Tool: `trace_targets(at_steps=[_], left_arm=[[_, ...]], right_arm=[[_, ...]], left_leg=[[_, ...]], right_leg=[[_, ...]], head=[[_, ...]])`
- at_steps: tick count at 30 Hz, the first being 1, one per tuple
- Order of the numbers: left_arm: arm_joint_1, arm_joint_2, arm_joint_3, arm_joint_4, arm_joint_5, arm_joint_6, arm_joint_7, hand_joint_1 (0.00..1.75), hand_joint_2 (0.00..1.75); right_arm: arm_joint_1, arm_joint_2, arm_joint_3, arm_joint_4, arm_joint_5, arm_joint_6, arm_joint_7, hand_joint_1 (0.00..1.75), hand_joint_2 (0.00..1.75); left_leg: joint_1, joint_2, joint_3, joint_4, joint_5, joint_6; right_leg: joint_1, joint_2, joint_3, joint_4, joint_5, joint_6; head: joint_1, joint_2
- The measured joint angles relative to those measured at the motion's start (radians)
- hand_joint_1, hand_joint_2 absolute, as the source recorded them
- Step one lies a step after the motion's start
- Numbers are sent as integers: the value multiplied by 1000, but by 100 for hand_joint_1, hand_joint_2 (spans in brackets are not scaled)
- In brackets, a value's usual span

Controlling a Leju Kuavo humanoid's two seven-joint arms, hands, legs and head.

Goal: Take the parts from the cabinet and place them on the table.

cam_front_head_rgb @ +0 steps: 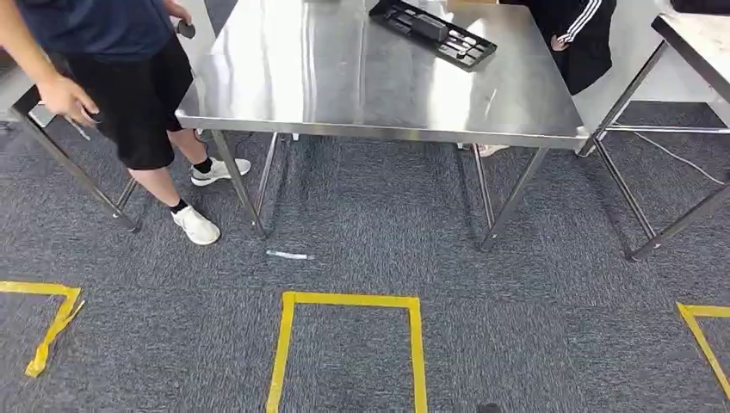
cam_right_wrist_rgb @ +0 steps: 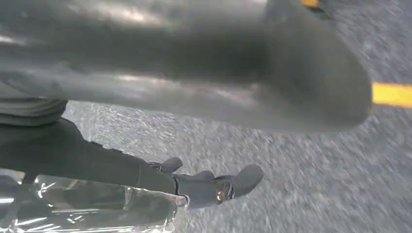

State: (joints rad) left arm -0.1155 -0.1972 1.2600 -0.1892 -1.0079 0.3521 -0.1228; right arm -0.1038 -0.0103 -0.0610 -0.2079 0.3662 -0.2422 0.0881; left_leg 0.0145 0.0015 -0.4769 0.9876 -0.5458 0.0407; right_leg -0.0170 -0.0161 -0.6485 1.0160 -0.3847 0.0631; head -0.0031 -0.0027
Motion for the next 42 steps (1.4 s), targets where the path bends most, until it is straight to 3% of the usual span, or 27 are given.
trace_targets(at_steps=[2, 4, 5, 6, 8, 9, 11, 12, 17, 19, 20, 21, 22, 23, 24, 26, 29, 30, 32, 34, 35, 36, 37, 39, 40, 41, 42], left_arm=[[3, 4, -1, 0, -5, 0, 1, 0, 0], [2, 4, -3, 0, -7, -1, 0, 0, 0], [1, 4, -4, 0, -7, -1, 0, 0, 0], [1, 4, -4, 0, -8, -3, -2, 0, 0], [1, 4, -4, 0, -8, -8, -7, 0, 0], [1, 4, -5, 0, -9, -11, -10, 0, 0], [1, 3, -9, 0, -14, -16, -12, 0, 0], [0, 3, -11, 0, -16, -19, -12, 0, 0], [0, 3, -12, 0, -16, -19, -12, 0, 0], [0, 4, -14, 0, -16, -20, -12, 0, 0], [2, 5, -15, 0, -16, -19, -12, 0, 0], [6, 6, -17, 0, -16, -19, -11, 0, 0], [5, 6, -21, 0, -17, -19, -11, 0, 0], [5, 6, -21, 0, -17, -19, -10, 0, 0], [5, 6, -22, 0, -17, -19, -10, 0, 0], [0, 6, -23, 0, -17, -18, -10, 0, 0], [-3, 5, -24, 0, -16, -18, -10, 0, 0], [-2, 5, -24, 0, -16, -18, -10, 0, 0], [-1, 6, -24, 0, -15, -18, -12, 0, 0], [-2, 6, -24, 0, -15, -18, -16, 0, 0], [-2, 6, -24, 0, -16, -18, -21, 0, 0], [-1, 6, -24, 0, -17, -17, -25, 0, 0], [-1, 6, -25, 0, -20, -12, -28, 0, 0], [-1, 6, -26, 0, -24, -5, -30, 0, 0], [-1, 6, -26, 0, -24, -2, -30, 0, 0], [-1, 5, -27, 0, -26, 2, -30, 0, 0], [-2, 5, -27, 0, -27, 3, -29, 0, 0]], right_arm=[[10, 6, 11, 3, -1, -4, -6, 0, 0], [7, 8, 16, 5, -2, -6, -9, 0, 0], [5, 8, 19, 5, -1, -7, -10, 0, 0], [4, 9, 21, 5, 0, -9, -12, 0, 0], [4, 10, 24, 5, 2, -15, -15, 0, 0], [3, 10, 30, 5, 20, -31, -20, 0, 0], [-3, 8, 42, 5, 40, -47, -22, 0, 0], [-4, 9, 45, 6, 42, -49, -22, 0, 0], [-4, 10, 46, 6, 42, -50, -22, 0, 0], [1, 12, 52, 6, 42, -54, -23, 0, 0], [7, 16, 55, 9, 42, -55, -22, 0, 0], [10, 15, 56, 11, 35, -54, -22, 0, 0], [14, 15, 56, 12, 39, -55, -20, 0, 0], [17, 15, 56, 12, 40, -57, -20, 0, 0], [19, 15, 56, 12, 43, -59, -19, 0, 0], [22, 16, 56, 13, 50, -62, -18, 0, 0], [21, 16, 56, 13, 50, -63, -16, 0, 0], [24, 14, 56, 15, 50, -63, -16, 0, 0], [28, 19, 57, 16, 49, -63, -16, 0, 0], [31, 19, 57, 16, 50, -63, -16, 0, 0], [31, 19, 57, 16, 51, -63, -16, 0, 0], [30, 19, 57, 16, 53, -64, -17, 0, 0], [31, 19, 57, 16, 56, -65, -17, 0, 0], [30, 19, 57, 16, 61, -69, -16, 0, 0], [29, 19, 57, 16, 66, -73, -13, 0, 175], [29, 19, 58, 16, 67, -77, -10, 0, 175], [29, 19, 58, 16, 68, -80, -8, 0, 175]], left_leg=[[-5, 0, -32, 0, 31, 19], [-8, 6, -69, 1, 61, 19], [-9, 9, -87, 2, 75, 18], [-9, 12, -100, 3, 90, 16], [-7, 14, -136, 4, 118, 11], [-7, 13, -154, 6, 136, 5], [-13, 14, -166, 9, 157, -8], [-14, 15, -170, 7, 171, -13], [-14, 15, -171, 7, 174, -13], [-14, 17, -187, 4, 204, -26], [-4, 8, -202, 36, 128, -36], [-3, 5, -231, 276, -64, -45], [-1, 5, -203, 330, 15, -46], [1, 5, -160, 292, 55, -46], [5, 4, -104, 228, 64, -45], [2, -6, 32, 42, -2, -40], [-10, -5, 17, 20, -13, -31], [-2, -3, -5, 12, 1, -12], [-4, 3, -35, 12, 28, 12], [-7, 4, -69, 13, 57, 15], [-8, 7, -88, 13, 72, 15], [-8, 7, -106, 13, 81, 13], [-8, 10, -121, 14, 96, 11], [-8, 12, -150, 15, 123, 5], [-8, 11, -158, 16, 134, -1], [-13, 4, -165, 18, 142, -9], [-16, 3, -165, 19, 151, -15]], right_leg=[[0, 4, -33, 90, -125, -26], [1, 8, -48, 233, -217, -34], [1, 9, -44, 284, -220, -25], [0, 9, -25, 306, -192, -10], [0, 10, 51, 247, -126, 15], [-2, 10, 127, 154, -118, 17], [9, 13, 276, -68, -172, -1], [10, 15, 280, -86, -187, -8], [10, 15, 278, -86, -187, -8], [11, 16, 251, -80, -180, -20], [-1, 10, 232, -77, -160, -40], [9, 4, 179, -69, -116, -66], [13, 1, 135, -50, -91, -62], [13, 1, 110, -37, -83, -57], [12, 1, 89, -25, -76, -53], [18, 0, 63, 3, -68, -40], [14, -1, 40, 4, -33, -17], [23, -1, 30, 7, -28, -9], [13, 7, 2, 62, -115, -25], [10, 9, -24, 197, -222, -37], [10, 10, -29, 263, -239, -31], [10, 10, -24, 300, -224, -19], [9, 10, -8, 306, -179, -1], [7, 11, 66, 228, -103, 20], [6, 12, 131, 143, -114, 12], [12, 18, 238, 17, -149, -4], [17, 25, 264, -66, -188, -14]], head=[[6, 0], [8, 0], [8, 0], [8, 0], [8, 0], [8, 0], [8, 0], [6, 0], [5, 0], [3, 0], [-4, 0], [-9, 0], [-8, 0], [-9, 0], [-9, 0], [-7, 0], [-6, 0], [-5, 0], [3, 0], [5, 0], [5, 0], [5, 0], [5, 0], [5, 0], [5, 0], [6, 0], [3, 0]])
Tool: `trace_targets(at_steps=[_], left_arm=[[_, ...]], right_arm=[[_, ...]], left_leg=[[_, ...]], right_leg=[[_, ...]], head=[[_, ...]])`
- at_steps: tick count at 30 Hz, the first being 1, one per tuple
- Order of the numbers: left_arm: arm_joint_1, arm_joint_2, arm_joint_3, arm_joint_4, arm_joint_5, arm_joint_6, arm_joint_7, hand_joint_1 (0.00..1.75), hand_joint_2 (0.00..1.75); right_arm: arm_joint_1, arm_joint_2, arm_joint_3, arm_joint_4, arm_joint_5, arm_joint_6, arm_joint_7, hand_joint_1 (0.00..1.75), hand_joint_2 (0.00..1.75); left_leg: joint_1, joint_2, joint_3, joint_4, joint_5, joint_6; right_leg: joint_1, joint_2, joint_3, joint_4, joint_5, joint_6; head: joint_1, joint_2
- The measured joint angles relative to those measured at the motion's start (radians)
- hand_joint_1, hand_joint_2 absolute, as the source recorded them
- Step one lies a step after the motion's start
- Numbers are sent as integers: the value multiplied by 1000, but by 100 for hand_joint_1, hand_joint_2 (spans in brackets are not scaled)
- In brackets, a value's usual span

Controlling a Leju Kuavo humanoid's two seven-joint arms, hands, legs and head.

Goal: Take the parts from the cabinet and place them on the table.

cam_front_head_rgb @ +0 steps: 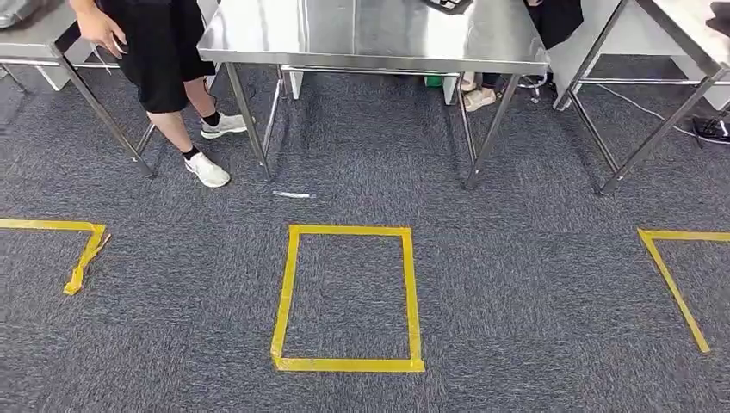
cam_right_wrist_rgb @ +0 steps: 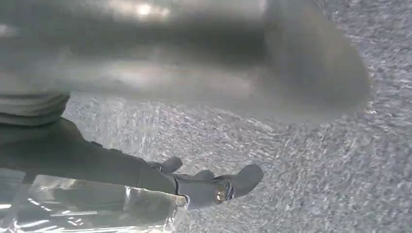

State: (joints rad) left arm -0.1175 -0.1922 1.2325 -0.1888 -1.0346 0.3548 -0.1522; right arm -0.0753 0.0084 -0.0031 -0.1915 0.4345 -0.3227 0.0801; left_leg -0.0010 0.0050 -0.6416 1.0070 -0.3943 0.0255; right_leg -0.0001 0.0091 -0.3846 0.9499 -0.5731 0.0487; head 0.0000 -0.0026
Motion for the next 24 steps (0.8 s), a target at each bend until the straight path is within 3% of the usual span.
trace_targets(at_steps=[2, 3, 4, 5, 7, 8, 9, 10, 11, 12, 13, 14, 16, 18, 19, 20, 21, 23, 24], left_arm=[[-2, 0, -1, 0, -2, 6, 2, 0, 0], [1, 0, -1, 0, -2, 10, 4, 0, 0], [3, 0, -1, 0, -3, 11, 7, 0, 0], [6, 0, -1, 0, -3, 11, 9, 0, 0], [10, 0, -1, 0, -5, 11, 11, 0, 0], [10, 0, -1, 0, -6, 12, 13, 0, 0], [11, 0, -1, 0, -6, 12, 14, 0, 0], [13, 0, -1, 0, -6, 12, 15, 0, 0], [13, 0, -1, 0, -7, 12, 15, 0, 0], [13, 0, -1, 0, -7, 12, 15, 0, 0], [12, 0, -1, 0, -9, 12, 15, 0, 0], [9, 0, -1, 0, -10, 11, 15, 0, 0], [7, 0, -2, 0, -10, 12, 15, 0, 0], [10, 1, -2, 0, -10, 12, 15, 0, 0], [11, -1, -2, 0, -10, 12, 15, 0, 0], [11, 0, -2, 0, -10, 12, 14, 0, 0], [9, 0, -2, 0, -10, 12, 14, 0, 0], [8, -2, -2, 0, -10, 11, 10, 0, 0], [9, -2, -2, 0, -11, 10, 9, 0, 0]], right_arm=[[-3, 2, 0, 0, 0, -2, 4, 0, 175], [-1, 5, 0, 0, 0, -2, 6, 0, 175], [2, 7, 0, 0, 0, -2, 8, 0, 175], [4, 7, 0, 0, 0, -2, 9, 0, 175], [3, 7, 0, 1, 0, -3, 9, 0, 175], [4, 7, 0, 1, 0, -3, 9, 0, 175], [5, 7, 0, 1, 0, -3, 9, 0, 175], [6, 7, 0, 1, 0, -3, 9, 0, 175], [7, 8, 0, 1, 0, -3, 9, 0, 175], [6, 8, 0, 1, 0, -3, 9, 0, 175], [6, 8, 0, 1, 0, -3, 9, 0, 175], [7, 8, 0, 1, 0, -4, 9, 0, 175], [5, 10, 0, 1, 0, -5, 10, 0, 175], [-1, 11, 0, 1, 0, -5, 10, 0, 175], [-2, 9, 0, 1, 0, -6, 10, 0, 175], [-1, 11, 0, 1, 0, -6, 9, 0, 175], [1, 12, 0, 1, 0, -6, 10, 0, 175], [2, 11, 0, 1, -1, -7, 10, 0, 175], [6, 11, 0, 1, -2, -7, 9, 0, 175]], left_leg=[[0, -2, -12, -2, 23, -9], [1, -6, -17, -1, 28, -15], [7, -8, -24, 13, 2, -21], [9, -7, -34, 48, -50, -25], [11, -8, -76, 188, -152, -34], [12, -8, -95, 261, -172, -38], [13, -8, -100, 303, -163, -41], [15, -7, -83, 297, -137, -43], [16, -3, -42, 245, -109, -42], [18, 11, 19, 156, -85, -41], [19, 42, 82, 66, -75, -38], [12, 69, 111, 22, -90, -36], [4, 54, 101, 12, -91, -22], [3, 32, 91, 0, -87, 0], [14, 21, 96, -12, -77, 13], [11, 14, 93, -17, -73, 20], [11, 5, 87, -17, -68, 28], [10, -17, 77, -17, -63, 29], [10, -30, 74, -16, -60, 29]], right_leg=[[3, -3, -6, -7, -11, -8], [-9, -9, -10, -9, -3, -20], [-16, -19, -14, -9, 5, -30], [-15, -24, -19, -9, 12, -44], [-11, -40, -30, -9, 23, -57], [-8, -49, -37, -8, 27, -57], [-7, -59, -42, -6, 31, -57], [-7, -68, -47, -3, 32, -55], [-7, -77, -52, 1, 32, -54], [-8, -85, -53, 5, 32, -54], [-6, -92, -51, 9, 30, -51], [3, -100, -59, 11, 27, -44], [7, -117, -54, 15, 29, -35], [8, -137, -54, 14, 34, -21], [8, -128, -64, 19, 24, -18], [2, -74, -77, 50, 3, -17], [-2, -42, -108, 115, -30, -21], [-7, -19, -188, 277, -88, -23], [-8, -17, -217, 334, -98, -17]], head=[[-1, 0], [-1, 0], [-3, 0], [-3, 0], [-4, 0], [-5, 0], [-4, 0], [-4, 0], [-5, 0], [-5, 0], [-5, 0], [-6, 0], [0, 0], [0, 0], [-2, 0], [3, 0], [5, 0], [5, 0], [5, 0]])
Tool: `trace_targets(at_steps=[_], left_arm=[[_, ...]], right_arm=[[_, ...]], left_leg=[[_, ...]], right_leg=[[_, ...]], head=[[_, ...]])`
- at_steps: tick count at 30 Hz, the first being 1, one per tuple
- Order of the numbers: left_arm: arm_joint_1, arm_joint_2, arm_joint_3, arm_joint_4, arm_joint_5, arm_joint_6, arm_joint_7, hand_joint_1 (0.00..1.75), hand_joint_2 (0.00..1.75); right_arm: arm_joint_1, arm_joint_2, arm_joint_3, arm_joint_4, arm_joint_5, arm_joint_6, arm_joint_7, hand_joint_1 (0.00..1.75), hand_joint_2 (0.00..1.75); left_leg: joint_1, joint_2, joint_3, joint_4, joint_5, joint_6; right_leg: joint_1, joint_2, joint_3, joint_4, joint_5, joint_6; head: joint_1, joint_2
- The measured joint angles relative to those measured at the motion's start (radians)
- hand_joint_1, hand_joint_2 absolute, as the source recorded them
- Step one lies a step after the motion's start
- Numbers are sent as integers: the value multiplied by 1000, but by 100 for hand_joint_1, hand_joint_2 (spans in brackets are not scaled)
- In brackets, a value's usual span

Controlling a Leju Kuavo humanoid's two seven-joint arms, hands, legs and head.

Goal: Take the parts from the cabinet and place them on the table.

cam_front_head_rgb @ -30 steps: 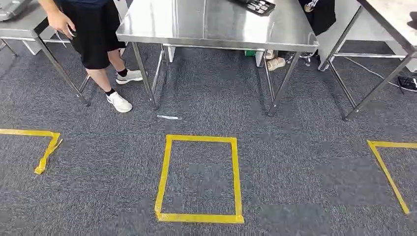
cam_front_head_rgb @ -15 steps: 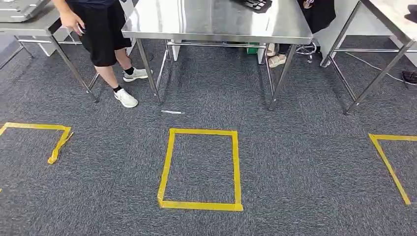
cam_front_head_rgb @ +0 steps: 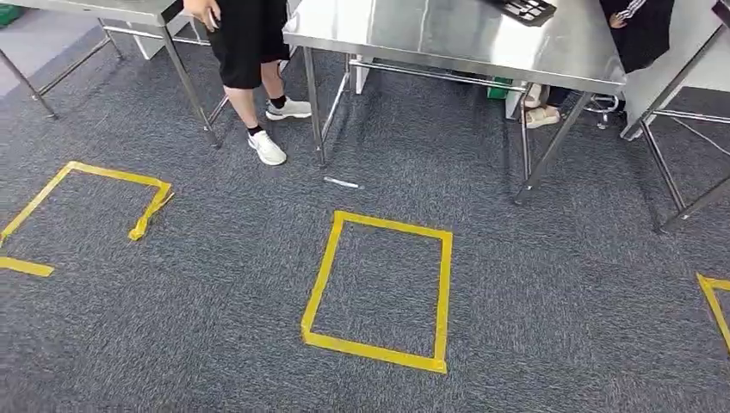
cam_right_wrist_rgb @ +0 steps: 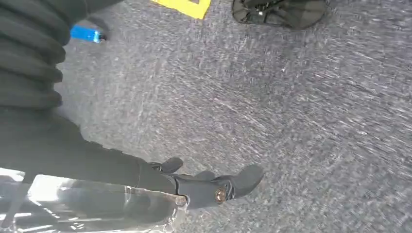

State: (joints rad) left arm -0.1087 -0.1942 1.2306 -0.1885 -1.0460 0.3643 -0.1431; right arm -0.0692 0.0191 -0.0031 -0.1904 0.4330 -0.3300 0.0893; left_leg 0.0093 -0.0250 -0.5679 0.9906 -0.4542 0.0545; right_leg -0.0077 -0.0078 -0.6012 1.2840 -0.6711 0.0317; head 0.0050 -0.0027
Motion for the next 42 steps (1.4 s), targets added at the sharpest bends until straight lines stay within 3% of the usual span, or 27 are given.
trace_targets(at_steps=[1, 3, 4, 5, 6, 9, 10, 12, 14, 15, 16, 17, 19, 20, 21, 22, 25, 27, 28, 30, 31, 33, 34, 35, 36, 40, 42], left_arm=[[2, 0, 0, 0, 0, -1, 0, 0, 0], [2, 0, 0, 0, -1, -1, 0, 0, 0], [2, 0, 0, 0, -1, -2, 0, 0, 0], [0, 0, 0, 0, -2, -2, 0, 0, 0], [-2, 0, 0, 0, -2, -2, 2, 0, 0], [4, 0, -1, 0, -2, -4, 2, 0, 0], [5, 0, -1, 0, -2, -4, 2, 0, 0], [3, 0, -1, 0, -2, -4, 3, 0, 0], [0, 0, -4, 0, -3, -5, 3, 0, 0], [1, 0, -6, 0, -3, -5, 3, 0, 0], [3, 0, -7, 0, -3, -5, 3, 0, 0], [5, 0, -8, 0, -3, -5, 3, 0, 0], [3, 1, -9, 0, -3, -4, 2, 0, 0], [2, 1, -10, 0, -3, -4, 2, 0, 0], [-2, 0, -10, 0, -3, -4, 3, 0, 0], [-3, 0, -11, 0, -3, -4, 3, 0, 0], [2, 0, -13, 0, -2, -3, 3, 0, 0], [1, 0, -13, 0, -1, -1, 3, 0, 0], [-2, 0, -13, 0, -1, -1, 3, 0, 0], [-2, -1, -13, 0, 0, -1, 6, 0, 0], [-1, -1, -13, 0, 1, -1, 8, 0, 0], [3, 0, -13, 0, 6, 0, 10, 0, 0], [3, 0, -13, 0, 10, 1, 10, 0, 0], [2, 0, -13, 0, 11, 1, 10, 0, 0], [1, 0, -13, 0, 14, 2, 10, 0, 0], [7, 1, -10, 0, 25, 6, 10, 0, 0], [6, 1, -8, 0, 27, 7, 10, 0, 0]], right_arm=[[3, 0, 0, 0, 0, -1, 0, 0, 175], [2, -2, 0, 0, 0, -2, 0, 0, 175], [1, -2, 0, 0, 0, -3, 0, 0, 175], [2, -2, 0, 0, 0, -4, 0, 0, 175], [3, -2, 0, 0, 0, -5, 0, 0, 175], [0, -2, 0, 1, -1, -6, -1, 0, 175], [-1, 0, 0, 1, -1, -6, -1, 0, 175], [1, -2, 0, 1, -1, -6, -1, 0, 175], [8, -4, -1, 1, -2, -6, -1, 0, 175], [9, -5, -1, 2, -4, -5, -1, 0, 175], [8, -5, -1, 2, -5, -5, -1, 0, 175], [7, -4, -1, 2, -5, -4, -1, 0, 175], [6, -4, -1, 2, -4, -1, -1, 0, 175], [5, -3, -1, 2, -3, -1, -1, 0, 175], [6, -3, -1, 2, -1, -1, -1, 0, 175], [6, -4, -1, 2, -1, -1, -1, 0, 175], [-2, -2, -1, 2, 0, 0, -1, 0, 175], [-1, -2, -1, 2, 0, 0, -1, 0, 175], [1, -1, -1, 2, 0, 2, -1, 0, 175], [4, -2, -1, 3, 0, 7, 0, 0, 175], [6, -2, -1, 3, 1, 12, 3, 0, 175], [6, -2, -1, 3, 3, 16, 6, 0, 175], [4, -2, -1, 3, 8, 18, 6, 0, 175], [2, -2, -1, 3, 11, 22, 8, 0, 175], [1, -1, -1, 4, 15, 25, 11, 0, 175], [-10, 2, 0, 4, 28, 35, 21, 0, 175], [-14, 0, 0, 3, 29, 36, 21, 0, 175]], left_leg=[[0, -11, -1, 0, 2, -2], [1, -36, -1, 2, 7, -9], [2, -46, -1, 2, 9, -13], [0, -55, -5, 4, 11, -19], [-7, -67, -13, 13, 11, -24], [-1, -93, -21, 4, 26, -48], [2, -80, -28, 12, 22, -50], [0, -5, -65, 93, -44, -55], [3, 12, -132, 249, -121, -62], [4, 16, -163, 323, -143, -66], [5, 19, -164, 333, -137, -67], [6, 23, -140, 294, -110, -67], [10, 44, -45, 128, -34, -65], [10, 85, -1, 54, -14, -62], [1, 103, 13, 19, -23, -62], [0, 87, 6, 23, -21, -49], [-8, 58, -3, 15, -11, -27], [-1, 42, -5, 9, -2, -12], [-1, 31, -9, 9, 1, -7], [-2, 4, -14, 10, 4, -4], [-2, -9, -15, 10, 5, -5], [-1, -33, -15, 11, 8, -8], [0, -47, -15, 12, 10, -12], [1, -59, -16, 14, 11, -16], [-6, -69, -21, 22, 11, -24], [1, -101, -33, 13, 27, -52], [-2, -8, -54, 64, -17, -56]], right_leg=[[-3, 1, -3, -1, 11, 9], [-11, 8, 58, -139, 85, 35], [-16, 28, 99, -228, 122, 44], [-23, 80, 124, -294, 139, 45], [-19, 86, 125, -311, 139, 38], [-8, 58, 124, -301, 145, 14], [-25, 47, 124, -310, 153, 1], [-21, 24, 123, -308, 158, -16], [-13, -6, 119, -308, 158, -19], [-10, -23, 116, -307, 158, -22], [-9, -35, 116, -307, 158, -22], [-9, -47, 116, -307, 158, -22], [-9, -67, 121, -307, 156, -22], [-5, -75, 124, -305, 153, -18], [8, -83, 113, -298, 147, -9], [8, -92, 115, -301, 147, -4], [9, -119, 122, -303, 149, 10], [-2, -36, 88, -238, 103, 7], [-3, -13, 52, -158, 66, 0], [-2, 1, -21, -3, 12, -3], [-3, 2, -34, 24, 12, 3], [-9, 5, 1, -52, 55, 22], [-14, 13, 50, -155, 99, 34], [-20, 41, 95, -248, 133, 43], [-22, 83, 109, -290, 134, 40], [-15, 44, 111, -289, 149, 0], [-19, 24, 109, -292, 155, -13]], head=[[0, 0], [0, 0], [0, 0], [2, 0], [0, 0], [-2, 0], [-2, 0], [-11, 0], [-12, 0], [-12, 0], [-12, 0], [-13, 0], [-13, 0], [-13, 0], [-15, 0], [-5, 0], [-5, 0], [-1, 0], [2, 0], [2, 0], [1, 0], [2, 0], [1, 0], [2, 0], [2, 0], [0, 0], [-7, 0]])
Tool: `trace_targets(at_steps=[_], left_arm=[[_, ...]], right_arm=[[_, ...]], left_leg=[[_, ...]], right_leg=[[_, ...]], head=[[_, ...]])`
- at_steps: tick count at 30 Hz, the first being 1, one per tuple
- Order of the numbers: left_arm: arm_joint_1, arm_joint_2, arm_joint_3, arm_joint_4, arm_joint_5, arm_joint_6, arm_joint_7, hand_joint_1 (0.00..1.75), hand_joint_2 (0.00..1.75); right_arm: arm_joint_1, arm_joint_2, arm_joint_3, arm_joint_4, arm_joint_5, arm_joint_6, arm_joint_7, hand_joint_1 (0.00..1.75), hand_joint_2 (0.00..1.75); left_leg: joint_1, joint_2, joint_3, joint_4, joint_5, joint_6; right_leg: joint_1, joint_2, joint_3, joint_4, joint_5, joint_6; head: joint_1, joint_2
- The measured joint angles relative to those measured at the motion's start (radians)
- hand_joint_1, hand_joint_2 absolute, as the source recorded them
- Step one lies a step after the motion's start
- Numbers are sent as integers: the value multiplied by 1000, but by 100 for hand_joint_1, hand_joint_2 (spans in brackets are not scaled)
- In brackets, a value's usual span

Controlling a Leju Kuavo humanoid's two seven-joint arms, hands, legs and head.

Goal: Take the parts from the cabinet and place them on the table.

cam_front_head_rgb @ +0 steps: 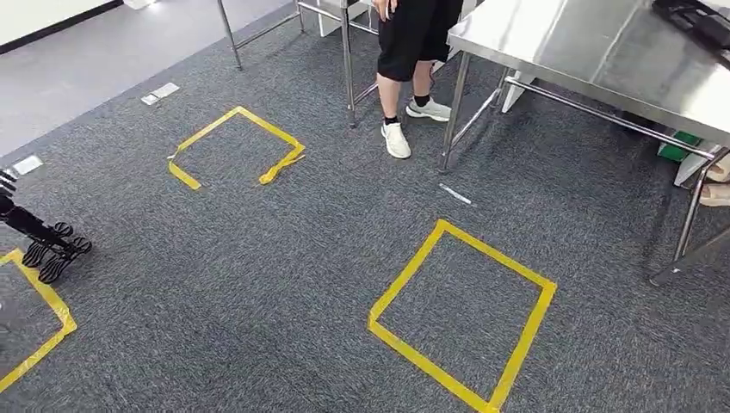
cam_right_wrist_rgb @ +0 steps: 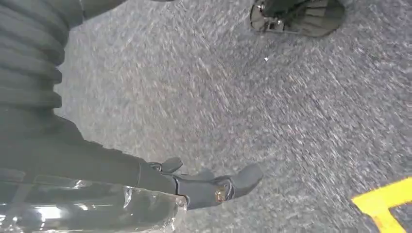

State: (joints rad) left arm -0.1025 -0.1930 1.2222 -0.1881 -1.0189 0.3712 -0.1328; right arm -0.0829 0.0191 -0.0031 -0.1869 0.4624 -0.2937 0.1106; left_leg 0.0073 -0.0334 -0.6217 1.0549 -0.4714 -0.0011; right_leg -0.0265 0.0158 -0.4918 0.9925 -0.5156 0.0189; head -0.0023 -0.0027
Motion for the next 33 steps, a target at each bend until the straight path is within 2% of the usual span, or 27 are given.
trace_targets(at_steps=[1, 2, 3, 4, 5, 6, 7, 8, 9, 10, 11, 13, 14, 15, 16, 18, 19, 20, 21, 23, 24, 25, 28, 29, 30, 31, 33], left_arm=[[-3, 0, 0, 0, 2, 1, 0, 0, 0], [-4, 0, 0, 0, 3, 3, 0, 0, 0], [-4, 0, 0, 0, 3, 6, 0, 0, 0], [-3, 0, 1, 0, 3, 7, 0, 0, 0], [-1, 0, 2, 0, 4, 9, 1, 0, 0], [0, 0, 3, 0, 4, 12, 2, 0, 0], [-1, 0, 6, 0, 5, 14, 3, 0, 0], [-2, 0, 9, 0, 5, 15, 3, 0, 0], [-5, 0, 10, 0, 6, 15, 3, 0, 0], [-8, 0, 10, 0, 6, 15, 3, 0, 0], [-9, 0, 10, 0, 5, 16, 3, 0, 0], [-4, 0, 11, 0, 4, 16, 4, 0, 0], [-3, 0, 11, 0, 4, 16, 4, 0, 0], [-3, 0, 11, 0, 4, 16, 4, 0, 0], [-7, 0, 11, 0, 4, 16, 4, 0, 0], [-10, -2, 11, 0, 3, 13, 2, 0, 0], [-9, -2, 11, 0, 1, 12, 2, 0, 0], [-7, -2, 11, 0, -1, 11, 2, 0, 0], [-5, -2, 11, 0, -2, 9, 2, 0, 0], [-5, -2, 11, 0, -4, 8, 1, 0, 0], [-5, -1, 11, 0, -5, 7, 1, 0, 0], [-7, 0, 11, 0, -5, 7, 1, 0, 0], [0, 0, 11, 0, -6, 8, 1, 0, 0], [2, 0, 11, 0, -6, 8, 1, 0, 0], [2, 0, 11, 0, -6, 9, 1, 0, 0], [0, -1, 11, 0, -8, 12, 3, 0, 0], [-4, -1, 10, 0, -8, 13, 4, 0, 0]], right_arm=[[2, 0, 0, 0, 1, 0, 0, 0, 175], [4, 0, 0, 0, 3, 2, 0, 0, 175], [4, -1, 0, 0, 5, 2, 3, 0, 175], [3, -1, 0, 0, 6, 3, 5, 0, 175], [2, 0, 0, 0, 8, 4, 6, 0, 175], [0, 0, 0, 0, 8, 4, 8, 0, 175], [-3, 0, 0, 0, 9, 4, 9, 0, 175], [-6, 1, 0, 0, 10, 4, 11, 0, 175], [-7, 1, 0, 0, 12, 5, 12, 0, 175], [-9, 2, 0, 0, 12, 7, 13, 0, 175], [-10, 2, 0, 0, 12, 8, 15, 0, 175], [-14, 4, 0, 0, 12, 8, 16, 0, 175], [-15, 5, 0, 0, 12, 8, 16, 0, 175], [-15, 3, 0, 0, 12, 8, 16, 0, 175], [-13, 5, 0, 0, 11, 8, 16, 0, 175], [-7, 5, 0, 0, 8, 8, 18, 0, 175], [-3, 4, 0, 1, 8, 7, 18, 0, 175], [-1, 4, 0, 1, 7, 7, 18, 0, 175], [-1, 4, 0, 1, 7, 7, 18, 0, 175], [-3, 3, 0, 1, 7, 6, 18, 0, 175], [-2, 3, 0, 1, 7, 6, 18, 0, 175], [-2, 5, 0, 2, 6, 6, 18, 0, 175], [-5, 5, 0, 2, 6, 6, 18, 0, 175], [-5, 5, 0, 2, 6, 6, 18, 0, 175], [-7, 3, 0, 2, 6, 6, 18, 0, 175], [-5, 3, 0, 2, 8, 6, 18, 0, 175], [2, 3, 0, 2, 9, 6, 19, 0, 175]], left_leg=[[2, 17, -29, 66, -42, -3], [4, 22, -69, 157, -86, -5], [4, 24, -103, 233, -115, -7], [4, 26, -117, 266, -121, -9], [5, 27, -110, 260, -106, -8], [5, 31, -80, 208, -75, -6], [5, 41, -29, 118, -32, -3], [3, 71, 24, 27, 0, 2], [-2, 117, 52, -28, -4, 3], [-8, 106, 53, -36, -2, 10], [-10, 97, 48, -35, -1, 17], [-17, 74, 42, -39, 2, 30], [-7, 64, 50, -51, 11, 41], [-8, 57, 50, -55, 14, 46], [-7, 46, 47, -54, 17, 53], [-7, 18, 42, -54, 20, 57], [-7, 3, 41, -54, 21, 57], [-7, -10, 42, -53, 21, 56], [-6, -23, 42, -52, 22, 55], [-2, -50, 42, -48, 23, 48], [-2, -62, 38, -44, 23, 41], [-9, -74, 32, -33, 19, 32], [0, -93, 27, -45, 31, 14], [3, -94, 22, -41, 31, 9], [-1, -42, 15, -23, 12, 7], [-1, -3, -5, 27, -25, 4], [1, 20, -79, 190, -107, -1]], right_leg=[[4, -14, 0, 0, -1, -9], [8, -30, -2, 0, -2, -11], [11, -46, -4, 0, -3, -12], [13, -57, -5, 0, -3, -12], [14, -69, -5, 1, -3, -12], [14, -81, -6, 1, -4, -13], [14, -93, 0, 1, -5, -14], [15, -101, 3, 1, -7, -14], [22, -109, 2, 2, -10, -10], [32, -117, 1, 5, -14, -4], [29, -127, 2, 3, -13, -2], [28, -149, 6, 0, -12, 7], [29, -139, 1, 6, -21, 15], [22, -81, -11, 34, -39, 16], [22, -47, -41, 98, -73, 8], [18, -24, -119, 261, -135, 2], [18, -21, -146, 315, -145, 7], [16, -21, -150, 318, -136, 14], [12, -20, -135, 278, -111, 25], [0, -2, -55, 101, -31, 50], [-10, 48, -25, 28, -12, 56], [-5, 51, -26, 21, -11, 43], [7, 26, -18, 23, -6, 20], [-3, 13, -22, 18, 1, 8], [-2, 4, -22, 18, 4, 5], [-2, -7, -23, 18, 4, -4], [8, -37, -25, 18, 3, -10]], head=[[-4, 0], [-3, 0], [-3, 0], [-3, 0], [-3, 0], [-4, 0], [-4, 0], [-4, 0], [-5, 0], [-4, 0], [2, 0], [1, 0], [1, 0], [4, 0], [4, 0], [7, 0], [7, 0], [7, 0], [7, 0], [7, 0], [8, 0], [8, 0], [4, 0], [4, 0], [1, 0], [-5, 0], [-6, 0]])
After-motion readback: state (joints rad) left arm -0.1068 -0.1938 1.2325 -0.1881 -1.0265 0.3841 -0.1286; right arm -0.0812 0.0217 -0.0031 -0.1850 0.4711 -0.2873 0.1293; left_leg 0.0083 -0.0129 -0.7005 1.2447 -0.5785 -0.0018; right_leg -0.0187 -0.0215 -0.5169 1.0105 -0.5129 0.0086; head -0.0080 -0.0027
